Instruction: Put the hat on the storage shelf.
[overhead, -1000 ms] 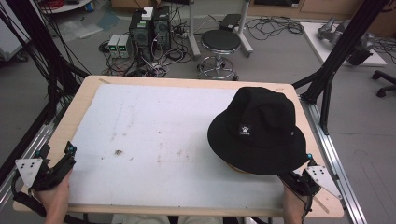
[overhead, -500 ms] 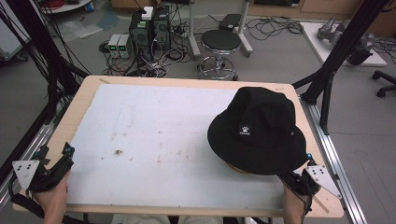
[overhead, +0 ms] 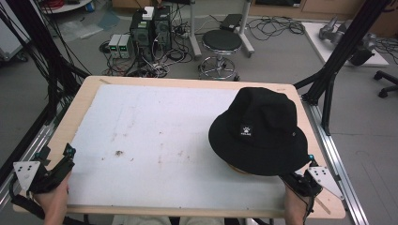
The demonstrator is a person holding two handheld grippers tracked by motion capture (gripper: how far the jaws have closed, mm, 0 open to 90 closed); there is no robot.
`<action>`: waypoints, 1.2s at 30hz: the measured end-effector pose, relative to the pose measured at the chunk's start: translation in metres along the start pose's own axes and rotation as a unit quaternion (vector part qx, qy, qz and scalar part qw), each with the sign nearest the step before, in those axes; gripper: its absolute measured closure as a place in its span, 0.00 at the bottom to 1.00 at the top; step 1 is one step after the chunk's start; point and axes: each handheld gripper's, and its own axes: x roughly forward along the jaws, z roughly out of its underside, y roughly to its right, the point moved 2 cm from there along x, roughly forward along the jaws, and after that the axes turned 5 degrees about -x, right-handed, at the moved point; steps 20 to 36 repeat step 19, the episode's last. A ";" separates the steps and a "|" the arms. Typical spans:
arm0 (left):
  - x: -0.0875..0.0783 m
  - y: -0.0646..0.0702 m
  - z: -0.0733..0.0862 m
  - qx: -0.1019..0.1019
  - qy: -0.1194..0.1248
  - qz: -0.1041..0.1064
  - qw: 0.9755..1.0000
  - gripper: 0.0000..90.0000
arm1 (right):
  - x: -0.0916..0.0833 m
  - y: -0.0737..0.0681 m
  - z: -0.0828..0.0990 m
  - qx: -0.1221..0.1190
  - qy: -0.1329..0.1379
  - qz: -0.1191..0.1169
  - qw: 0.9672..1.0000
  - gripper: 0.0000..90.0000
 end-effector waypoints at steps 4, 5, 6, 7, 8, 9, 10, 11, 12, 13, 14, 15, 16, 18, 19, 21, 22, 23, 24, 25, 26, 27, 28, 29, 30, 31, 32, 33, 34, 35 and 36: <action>0.000 -0.001 0.000 -0.004 -0.002 -0.001 1.000 0.33 | 0.000 0.000 0.000 0.002 0.001 0.000 1.000 0.19; 0.000 -0.002 0.001 -0.005 -0.002 -0.001 1.000 0.33 | 0.000 0.000 0.000 0.002 0.001 0.000 1.000 0.19; 0.000 -0.002 0.001 -0.005 -0.004 -0.002 1.000 0.33 | 0.000 0.000 0.000 0.002 0.001 -0.001 1.000 0.19; 0.000 -0.002 0.001 -0.005 -0.005 -0.001 1.000 0.33 | 0.000 0.000 0.000 0.001 0.000 -0.001 1.000 0.19; 0.000 -0.002 0.001 -0.006 -0.005 0.000 1.000 0.33 | 0.000 0.000 0.000 0.002 -0.002 -0.001 1.000 0.19; 0.000 -0.002 0.001 -0.006 -0.005 0.000 1.000 0.33 | 0.000 0.000 0.000 0.001 -0.001 -0.001 1.000 0.19; 0.000 -0.002 0.001 -0.006 -0.005 0.000 1.000 0.34 | 0.000 0.000 0.000 0.001 -0.002 -0.001 1.000 0.19; 0.001 -0.002 0.001 -0.007 -0.005 0.001 1.000 0.34 | 0.000 0.001 0.000 0.002 -0.001 0.000 1.000 0.19; 0.001 -0.002 0.001 -0.007 -0.005 0.001 1.000 0.34 | 0.000 0.001 0.000 0.002 -0.001 0.000 1.000 0.19; 0.001 -0.002 0.001 -0.007 -0.005 0.001 1.000 0.34 | 0.000 0.001 0.000 0.001 -0.001 0.000 1.000 0.19; 0.001 -0.002 0.002 -0.007 -0.005 0.001 1.000 0.34 | 0.000 0.001 0.000 0.001 -0.001 -0.001 1.000 0.19; 0.001 -0.002 0.002 -0.007 -0.006 0.001 1.000 0.33 | 0.000 0.001 0.000 0.001 -0.001 -0.001 1.000 0.19; 0.001 -0.002 0.002 -0.007 -0.006 0.001 1.000 0.34 | 0.000 0.001 0.000 0.001 -0.001 -0.001 1.000 0.19; 0.001 -0.002 0.002 -0.008 -0.007 0.001 1.000 0.34 | 0.000 0.001 0.000 0.002 -0.001 -0.001 1.000 0.19; 0.001 -0.002 0.002 -0.007 -0.008 0.002 1.000 0.34 | 0.000 0.001 0.001 0.002 -0.001 -0.001 1.000 0.19; 0.001 -0.002 0.002 -0.007 -0.008 0.002 1.000 0.34 | 0.000 0.001 0.001 0.002 -0.001 -0.001 1.000 0.19; 0.001 -0.002 0.002 -0.007 -0.008 0.002 1.000 0.34 | 0.000 0.001 0.001 0.002 -0.001 -0.001 1.000 0.19; 0.001 -0.002 0.002 -0.007 -0.008 0.002 1.000 0.34 | 0.000 0.001 0.001 0.002 -0.001 -0.001 1.000 0.19; 0.001 -0.002 0.002 -0.007 -0.008 0.002 1.000 0.34 | 0.000 0.001 0.001 0.002 -0.001 -0.001 1.000 0.19; 0.001 -0.002 0.002 -0.007 -0.008 0.002 1.000 0.34 | 0.000 0.001 0.001 0.002 -0.001 -0.001 1.000 0.19; 0.001 -0.002 0.002 -0.007 -0.008 0.002 1.000 0.34 | 0.000 0.001 0.001 0.002 -0.001 -0.001 1.000 0.19; 0.001 -0.002 0.002 -0.007 -0.008 0.002 1.000 0.34 | 0.000 0.001 0.001 0.002 -0.001 -0.001 1.000 0.19; 0.001 -0.002 0.002 -0.007 -0.008 0.002 1.000 0.34 | 0.000 0.001 0.001 0.002 -0.001 -0.001 1.000 0.19; 0.001 -0.002 0.002 -0.007 -0.008 0.002 1.000 0.34 | 0.000 0.001 0.001 0.002 -0.001 -0.001 1.000 0.19; 0.001 -0.002 0.002 -0.007 -0.008 0.002 1.000 0.34 | 0.000 0.001 0.001 0.002 -0.001 -0.001 1.000 0.19; 0.001 -0.002 0.002 -0.007 -0.008 0.002 1.000 0.34 | 0.000 0.001 0.001 0.002 -0.001 -0.001 1.000 0.19; 0.001 -0.002 0.002 -0.007 -0.008 0.002 1.000 0.34 | 0.000 0.001 0.001 0.002 -0.001 -0.001 1.000 0.19; 0.001 -0.002 0.002 -0.007 -0.008 0.002 1.000 0.34 | 0.000 0.001 0.001 0.002 -0.001 -0.001 1.000 0.19; 0.001 -0.002 0.002 -0.007 -0.008 0.002 1.000 0.34 | 0.000 0.001 0.001 0.002 -0.001 -0.001 1.000 0.19; 0.001 -0.002 0.002 -0.007 -0.008 0.002 1.000 0.34 | 0.000 0.001 0.001 0.002 -0.001 -0.001 1.000 0.19; 0.001 -0.002 0.002 -0.007 -0.008 0.002 1.000 0.34 | 0.000 0.001 0.001 0.002 -0.001 -0.001 1.000 0.19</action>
